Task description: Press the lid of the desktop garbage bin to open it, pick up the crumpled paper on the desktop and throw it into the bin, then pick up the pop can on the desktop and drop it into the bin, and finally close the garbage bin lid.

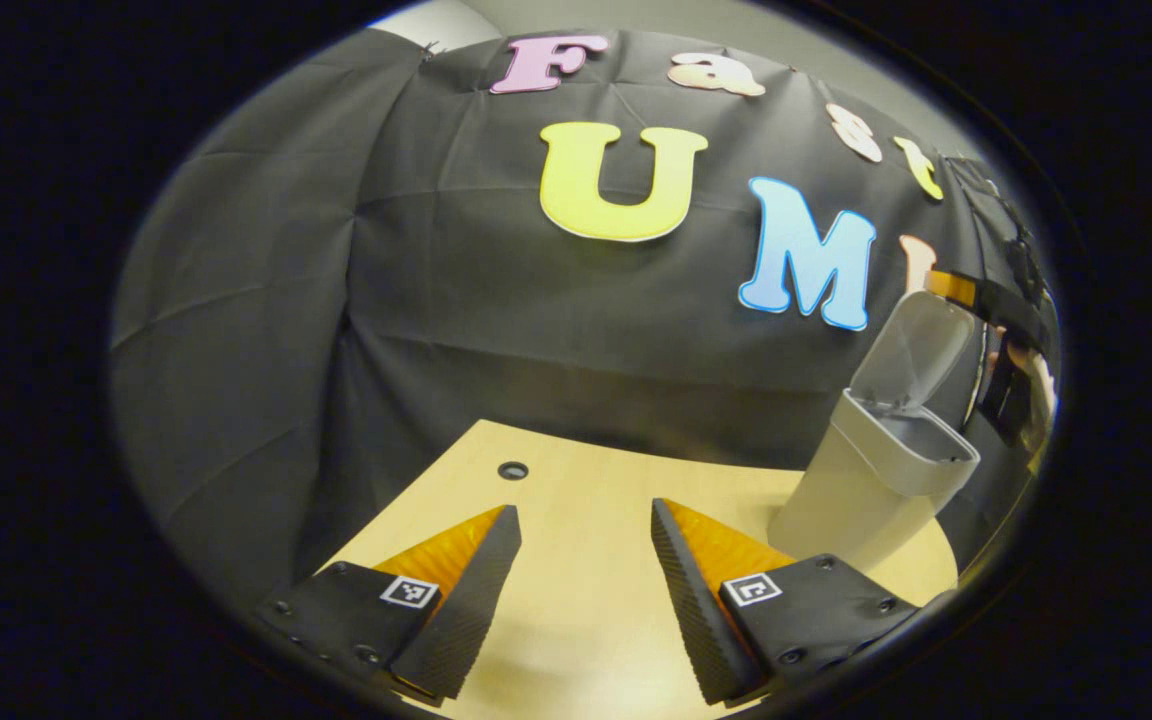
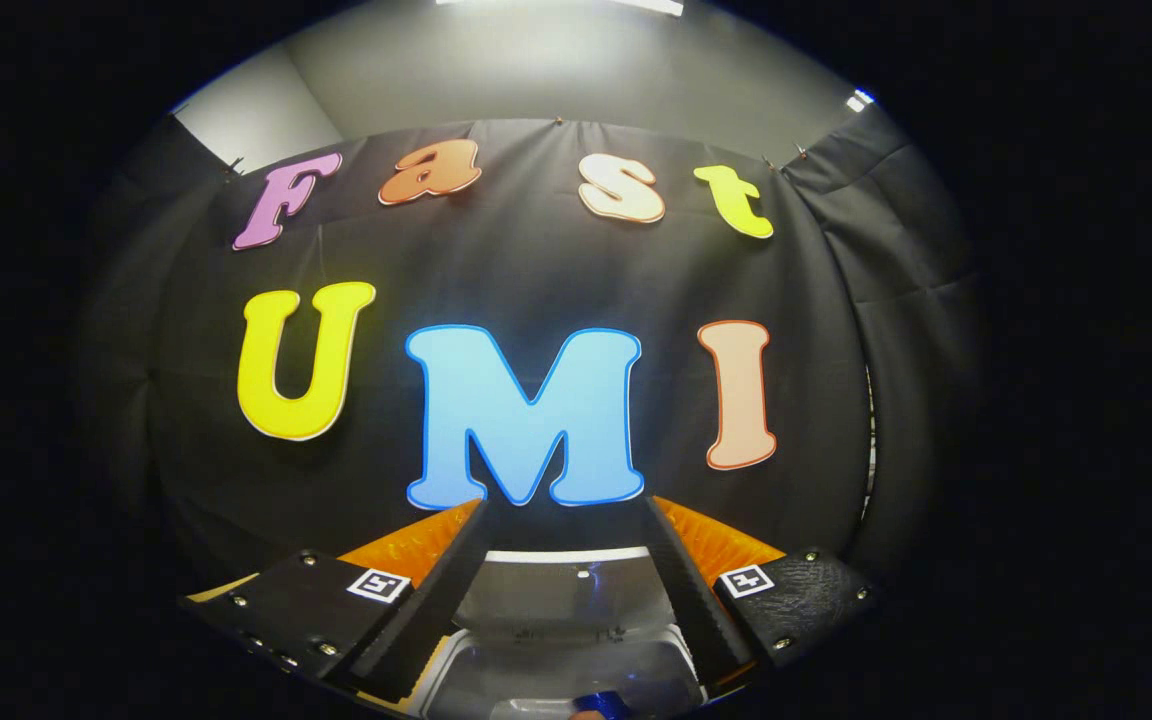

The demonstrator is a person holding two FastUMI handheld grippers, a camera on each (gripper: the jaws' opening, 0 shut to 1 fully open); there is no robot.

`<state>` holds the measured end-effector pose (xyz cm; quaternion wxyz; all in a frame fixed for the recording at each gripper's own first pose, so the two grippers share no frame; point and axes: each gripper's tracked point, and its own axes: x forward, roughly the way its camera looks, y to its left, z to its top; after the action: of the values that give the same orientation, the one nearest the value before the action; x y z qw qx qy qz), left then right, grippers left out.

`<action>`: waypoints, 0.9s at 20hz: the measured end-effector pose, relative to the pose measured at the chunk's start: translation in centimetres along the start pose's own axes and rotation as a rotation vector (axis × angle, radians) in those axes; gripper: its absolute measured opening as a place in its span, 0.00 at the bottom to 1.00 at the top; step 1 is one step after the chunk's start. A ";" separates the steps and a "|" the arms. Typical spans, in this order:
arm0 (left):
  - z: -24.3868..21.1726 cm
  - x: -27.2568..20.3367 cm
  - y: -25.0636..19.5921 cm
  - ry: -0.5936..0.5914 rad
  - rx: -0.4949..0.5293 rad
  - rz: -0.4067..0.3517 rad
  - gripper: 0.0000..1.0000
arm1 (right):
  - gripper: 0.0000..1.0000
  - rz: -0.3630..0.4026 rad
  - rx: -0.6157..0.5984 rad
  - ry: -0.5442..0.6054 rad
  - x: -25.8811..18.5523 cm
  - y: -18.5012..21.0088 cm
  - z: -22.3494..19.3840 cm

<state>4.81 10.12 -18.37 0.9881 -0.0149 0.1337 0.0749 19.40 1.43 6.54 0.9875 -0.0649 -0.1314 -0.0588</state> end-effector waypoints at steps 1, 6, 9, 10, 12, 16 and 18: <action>0.1 -0.2 0.0 -0.002 0.002 -0.001 0.91 | 0.97 0.005 -0.004 0.011 -0.8 0.0 -0.3; 0.3 -1.7 -0.2 -0.012 0.009 -0.014 0.92 | 0.96 0.017 0.021 0.098 -4.0 0.1 -2.9; 0.4 -2.6 -0.2 -0.018 0.013 -0.013 0.92 | 1.00 0.027 0.015 0.128 -5.8 0.0 -4.6; 0.5 -3.0 -0.3 -0.020 0.010 -0.011 0.92 | 1.00 0.031 0.023 0.144 -6.3 0.0 -5.4; 0.3 -3.5 -0.5 -0.025 0.005 -0.012 0.85 | 0.97 0.039 0.026 0.186 -7.0 0.1 -6.9; -0.2 -4.4 -1.4 -0.020 0.003 -0.017 0.92 | 0.97 0.056 0.012 0.261 -8.4 0.1 -9.8; -0.4 -4.6 -2.0 -0.018 0.003 -0.023 0.92 | 0.97 0.061 0.018 0.298 -9.0 0.2 -11.3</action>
<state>0.67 7.51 -17.50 0.9900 -0.0143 0.1249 0.0633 13.68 0.85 -6.67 0.9979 -0.0505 0.0182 -0.0367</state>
